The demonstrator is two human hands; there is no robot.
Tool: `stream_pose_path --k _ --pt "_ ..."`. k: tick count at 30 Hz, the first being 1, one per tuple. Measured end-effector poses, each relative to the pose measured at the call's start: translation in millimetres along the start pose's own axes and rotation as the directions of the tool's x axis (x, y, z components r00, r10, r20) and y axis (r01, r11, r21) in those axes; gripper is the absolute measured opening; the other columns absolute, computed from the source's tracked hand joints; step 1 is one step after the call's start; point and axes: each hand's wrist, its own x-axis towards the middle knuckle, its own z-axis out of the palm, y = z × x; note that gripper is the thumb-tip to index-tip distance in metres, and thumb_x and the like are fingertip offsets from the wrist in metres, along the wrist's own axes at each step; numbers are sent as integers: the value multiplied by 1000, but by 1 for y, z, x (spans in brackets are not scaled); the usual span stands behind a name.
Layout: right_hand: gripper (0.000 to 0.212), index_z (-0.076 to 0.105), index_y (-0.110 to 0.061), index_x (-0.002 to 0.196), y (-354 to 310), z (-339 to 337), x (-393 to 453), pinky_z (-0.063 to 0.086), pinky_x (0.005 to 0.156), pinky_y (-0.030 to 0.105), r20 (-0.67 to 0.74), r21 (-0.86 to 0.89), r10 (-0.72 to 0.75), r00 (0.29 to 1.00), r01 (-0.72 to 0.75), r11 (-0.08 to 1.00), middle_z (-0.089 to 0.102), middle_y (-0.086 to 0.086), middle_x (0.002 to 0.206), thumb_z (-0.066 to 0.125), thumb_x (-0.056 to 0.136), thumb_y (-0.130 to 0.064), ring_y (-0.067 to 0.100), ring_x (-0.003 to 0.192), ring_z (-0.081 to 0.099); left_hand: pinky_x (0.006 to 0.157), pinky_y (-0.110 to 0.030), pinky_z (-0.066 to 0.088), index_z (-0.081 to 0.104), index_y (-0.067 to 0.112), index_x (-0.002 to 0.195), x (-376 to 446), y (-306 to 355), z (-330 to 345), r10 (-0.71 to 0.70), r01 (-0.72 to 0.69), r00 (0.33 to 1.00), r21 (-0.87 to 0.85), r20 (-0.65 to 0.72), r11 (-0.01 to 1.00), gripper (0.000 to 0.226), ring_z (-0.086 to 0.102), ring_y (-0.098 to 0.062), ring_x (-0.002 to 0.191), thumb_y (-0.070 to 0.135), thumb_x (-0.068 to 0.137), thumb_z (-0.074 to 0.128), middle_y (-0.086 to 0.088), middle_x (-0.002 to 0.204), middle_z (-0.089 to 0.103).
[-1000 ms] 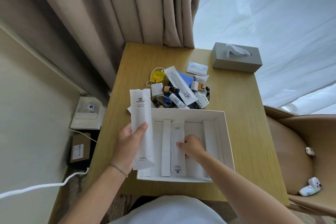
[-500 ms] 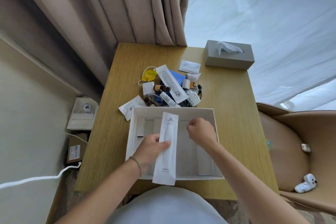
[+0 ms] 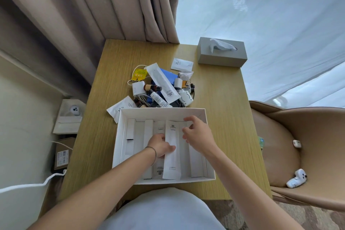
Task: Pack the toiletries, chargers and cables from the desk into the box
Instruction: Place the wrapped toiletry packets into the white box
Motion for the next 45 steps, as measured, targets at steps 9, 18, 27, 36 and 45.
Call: stream_pose_path --k 9,18,27,36,45 --pt "31 63 -25 122 -1 -3 -3 60 73 40 10 10 2 1000 -3 1000 74 0 85 55 92 -20 19 73 71 71 -32 56 57 17 108 16 -9 12 126 -37 966 362 -225 931 37 64 -20 84 15 77 77 -2 95 66" --pt "23 72 -24 98 -21 -11 5 61 69 40 -35 123 -66 997 70 990 73 -3 73 53 88 -14 13 68 70 67 -30 51 50 28 124 -7 -5 -3 330 -166 920 554 -211 816 35 64 -16 81 30 91 62 6 91 66" --pt "30 74 -26 96 -78 -28 77 55 58 33 -94 83 -159 983 167 982 76 -1 89 48 86 -14 16 70 69 62 -20 55 64 39 97 -54 25 -50 597 -520 777 331 -199 788 21 62 -5 76 19 92 60 13 80 65" --pt "53 50 -17 137 -102 5 168 53 82 41 25 -317 -150 988 150 937 63 10 123 58 85 -11 29 109 59 62 -11 49 68 32 99 -47 62 -116 637 -542 690 337 -344 770 22 62 -2 82 12 94 60 15 81 66" --pt "63 38 -16 135 -105 33 197 51 68 39 40 -433 -112 993 118 894 63 12 111 70 80 -12 33 99 63 63 -29 57 67 33 94 -34 59 -163 554 -425 706 361 -442 830 21 65 -8 74 12 93 60 8 79 69"
